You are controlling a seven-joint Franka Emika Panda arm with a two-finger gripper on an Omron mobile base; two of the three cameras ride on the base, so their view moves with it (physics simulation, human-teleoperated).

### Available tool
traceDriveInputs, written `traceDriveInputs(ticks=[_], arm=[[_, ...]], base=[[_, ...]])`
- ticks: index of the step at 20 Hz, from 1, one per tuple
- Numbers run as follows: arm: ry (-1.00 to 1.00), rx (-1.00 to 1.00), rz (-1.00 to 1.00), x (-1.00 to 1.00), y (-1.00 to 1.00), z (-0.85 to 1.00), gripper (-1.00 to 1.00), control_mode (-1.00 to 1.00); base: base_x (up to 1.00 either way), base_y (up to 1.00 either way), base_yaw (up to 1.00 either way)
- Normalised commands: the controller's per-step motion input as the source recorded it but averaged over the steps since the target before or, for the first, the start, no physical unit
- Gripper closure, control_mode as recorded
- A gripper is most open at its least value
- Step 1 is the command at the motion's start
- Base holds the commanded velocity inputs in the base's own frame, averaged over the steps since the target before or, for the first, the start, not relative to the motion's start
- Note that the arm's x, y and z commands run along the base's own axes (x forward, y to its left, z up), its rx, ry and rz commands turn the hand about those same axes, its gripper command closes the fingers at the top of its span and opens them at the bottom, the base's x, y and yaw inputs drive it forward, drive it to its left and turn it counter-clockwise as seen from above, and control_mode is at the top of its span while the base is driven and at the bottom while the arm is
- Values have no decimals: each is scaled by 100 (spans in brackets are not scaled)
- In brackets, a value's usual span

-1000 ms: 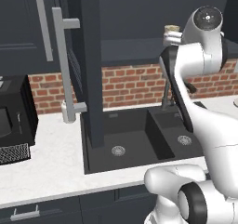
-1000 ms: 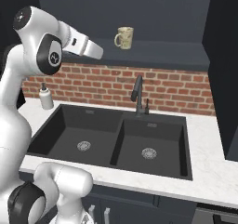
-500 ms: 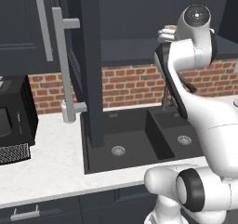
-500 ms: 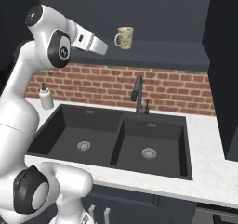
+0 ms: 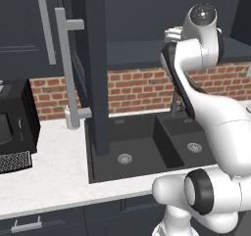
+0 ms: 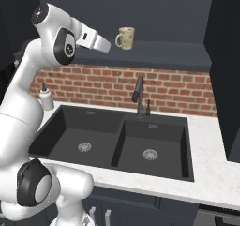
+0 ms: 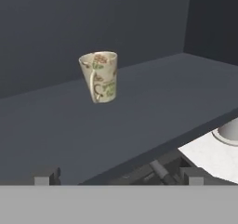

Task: Gather all objects into one cabinet and sort the glasses and bowls to opposite sides.

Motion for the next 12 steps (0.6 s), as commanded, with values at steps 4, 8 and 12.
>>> traceDriveInputs(ticks=[4,8,12], arm=[[0,0,0,20,0,0,-100,-100],[0,0,0,28,0,0,-100,-100],[0,-1,0,38,0,0,-100,-100]], base=[[0,0,0],[0,0,0],[0,0,0]])
